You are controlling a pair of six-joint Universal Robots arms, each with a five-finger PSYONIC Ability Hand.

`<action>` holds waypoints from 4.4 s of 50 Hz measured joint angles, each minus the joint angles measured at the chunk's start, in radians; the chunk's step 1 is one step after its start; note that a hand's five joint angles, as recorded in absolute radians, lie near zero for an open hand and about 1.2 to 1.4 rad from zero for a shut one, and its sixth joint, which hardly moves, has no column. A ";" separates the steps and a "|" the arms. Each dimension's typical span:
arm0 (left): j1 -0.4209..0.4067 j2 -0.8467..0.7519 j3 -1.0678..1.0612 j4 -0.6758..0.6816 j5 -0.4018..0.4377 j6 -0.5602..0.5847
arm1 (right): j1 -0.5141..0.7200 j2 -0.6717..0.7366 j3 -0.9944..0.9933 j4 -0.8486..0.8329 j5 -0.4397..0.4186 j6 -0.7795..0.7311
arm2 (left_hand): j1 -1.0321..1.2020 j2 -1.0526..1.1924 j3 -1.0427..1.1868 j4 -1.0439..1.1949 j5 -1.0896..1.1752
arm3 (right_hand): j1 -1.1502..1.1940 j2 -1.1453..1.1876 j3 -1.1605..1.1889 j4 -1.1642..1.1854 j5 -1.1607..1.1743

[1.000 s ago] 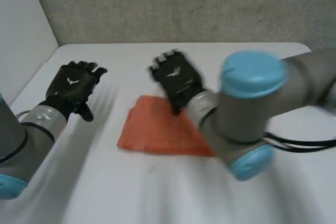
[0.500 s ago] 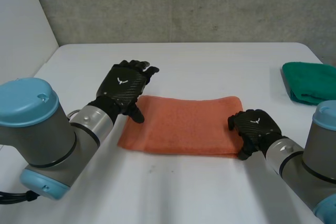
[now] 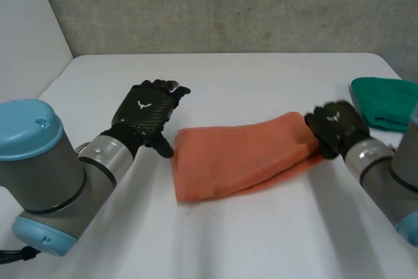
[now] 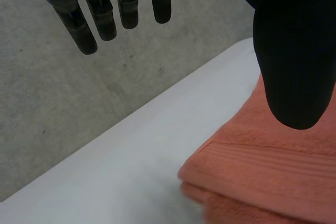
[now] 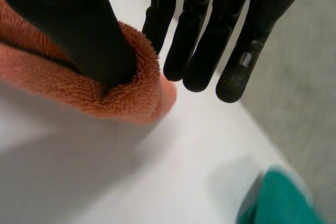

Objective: Fold the laundry.

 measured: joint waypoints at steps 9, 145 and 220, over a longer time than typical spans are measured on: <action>0.040 0.019 0.003 -0.005 -0.051 -0.008 | 0.353 0.080 -0.248 0.048 -0.003 -0.091 | 0.000 0.000 0.000 0.000 0.000 | 0.010 0.000 0.000 0.000 0.026; -0.118 -0.030 0.504 -0.435 0.132 -0.104 | 0.466 0.290 -0.172 -0.061 0.123 0.295 | 0.000 0.000 0.000 0.000 0.000 | -0.748 -0.961 -0.965 -0.956 -0.903; -0.114 -0.032 0.482 -0.434 0.121 -0.112 | -0.084 0.386 -0.365 -0.094 -0.021 -0.188 | 0.000 0.000 0.000 0.000 0.000 | -0.047 -0.073 -0.082 -0.071 -0.164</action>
